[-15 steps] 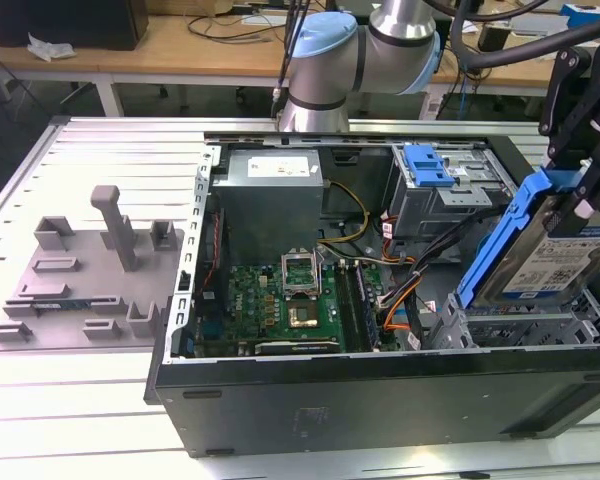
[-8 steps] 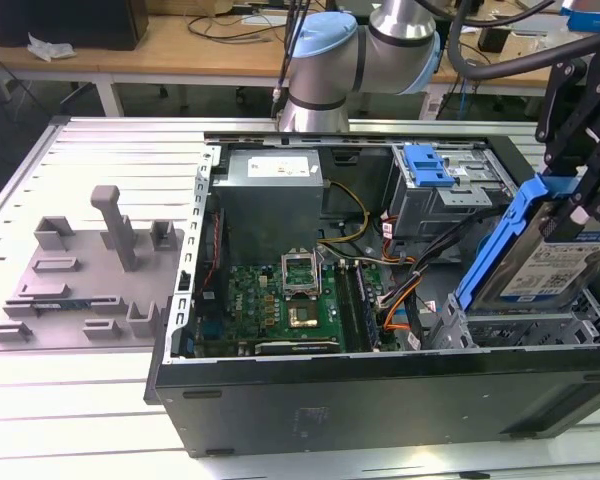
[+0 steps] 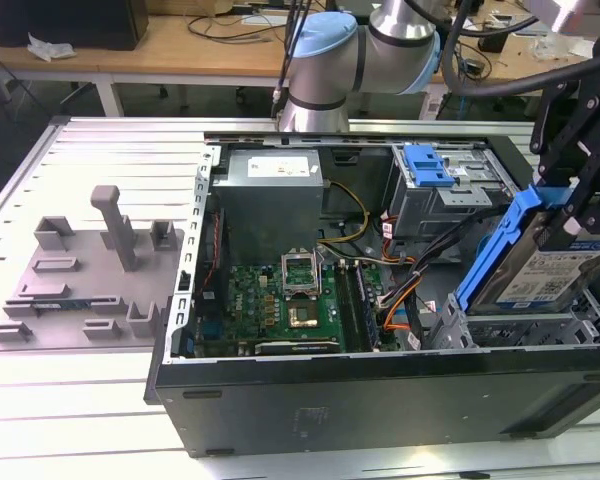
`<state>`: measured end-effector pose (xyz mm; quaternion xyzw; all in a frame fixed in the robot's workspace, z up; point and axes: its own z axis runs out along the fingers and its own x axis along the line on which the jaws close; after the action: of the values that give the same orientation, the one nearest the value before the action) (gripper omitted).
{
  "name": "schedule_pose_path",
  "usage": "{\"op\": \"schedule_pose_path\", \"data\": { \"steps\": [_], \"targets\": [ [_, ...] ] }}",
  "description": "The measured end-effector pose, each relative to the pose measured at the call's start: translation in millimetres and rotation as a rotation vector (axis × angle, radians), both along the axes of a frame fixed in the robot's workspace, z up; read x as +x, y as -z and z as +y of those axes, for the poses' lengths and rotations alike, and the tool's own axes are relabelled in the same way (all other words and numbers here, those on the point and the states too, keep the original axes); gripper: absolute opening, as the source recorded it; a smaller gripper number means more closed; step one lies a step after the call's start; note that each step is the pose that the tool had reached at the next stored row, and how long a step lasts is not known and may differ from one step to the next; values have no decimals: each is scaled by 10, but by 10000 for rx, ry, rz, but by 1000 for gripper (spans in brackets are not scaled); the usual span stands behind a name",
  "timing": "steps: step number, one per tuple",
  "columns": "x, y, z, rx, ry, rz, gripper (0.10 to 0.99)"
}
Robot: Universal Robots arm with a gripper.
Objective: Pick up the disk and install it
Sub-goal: 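Insert the disk into the insertion slot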
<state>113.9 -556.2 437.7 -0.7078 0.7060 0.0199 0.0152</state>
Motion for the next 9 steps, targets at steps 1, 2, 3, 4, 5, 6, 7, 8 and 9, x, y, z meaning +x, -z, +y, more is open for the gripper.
{"op": "schedule_pose_path", "data": {
  "steps": [1,2,3,4,5,6,7,8,9],
  "targets": [
    [0,19,0,-1,0,0,365],
    [0,62,-2,0,0,0,365],
    [0,107,-4,0,0,0,365],
    [0,126,-5,-1,0,0,365],
    [0,147,-6,0,0,0,365],
    [0,162,-7,0,0,0,365],
    [0,172,-8,0,0,0,365],
    [0,188,-9,0,0,0,365],
    [0,198,-10,0,0,0,365]
  ]
}}
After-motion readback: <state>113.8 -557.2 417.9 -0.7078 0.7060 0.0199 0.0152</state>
